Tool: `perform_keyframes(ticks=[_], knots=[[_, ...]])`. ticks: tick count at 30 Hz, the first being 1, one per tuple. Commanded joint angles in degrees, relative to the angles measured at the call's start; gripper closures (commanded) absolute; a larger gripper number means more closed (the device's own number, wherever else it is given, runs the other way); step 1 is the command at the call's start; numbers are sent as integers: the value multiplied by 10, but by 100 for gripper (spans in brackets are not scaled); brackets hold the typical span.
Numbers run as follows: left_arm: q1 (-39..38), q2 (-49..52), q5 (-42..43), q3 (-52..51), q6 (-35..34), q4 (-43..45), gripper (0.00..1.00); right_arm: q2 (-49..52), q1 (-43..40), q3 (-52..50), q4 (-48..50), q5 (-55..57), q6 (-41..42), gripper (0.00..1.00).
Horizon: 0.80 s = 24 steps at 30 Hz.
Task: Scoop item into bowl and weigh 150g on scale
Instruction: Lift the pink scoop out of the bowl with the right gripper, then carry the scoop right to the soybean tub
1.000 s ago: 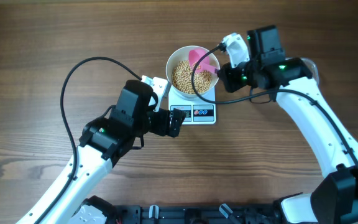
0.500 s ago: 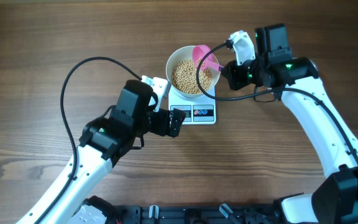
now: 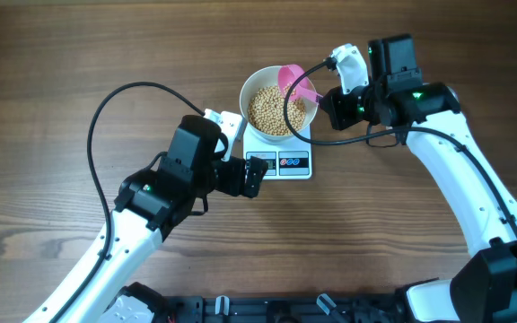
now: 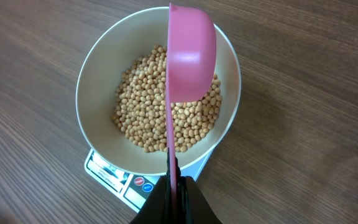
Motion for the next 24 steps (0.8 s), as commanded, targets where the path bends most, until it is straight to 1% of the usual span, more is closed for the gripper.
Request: perform_keyframes(ticks=[1,11,14,17,19,24], knots=[[-2,1,-3,-1,11,0,0,-15,0,14,6,-16,4,96],[-2,1,-3,-1,11,0,0,-15,0,14,17,-17,6,96],[-2,1,-3,-1,11,0,0,-15,0,14,21,-34,6,96],[-2,1,-3,-1,11,0,0,-16,-1,14,30,-37,31,96],[-3,1,-3,-1,11,0,0,-17,-9,14,38,-37,53,96],[-2,1,-3,-1,11,0,0,-33,-54,14,40,-37,59,96]])
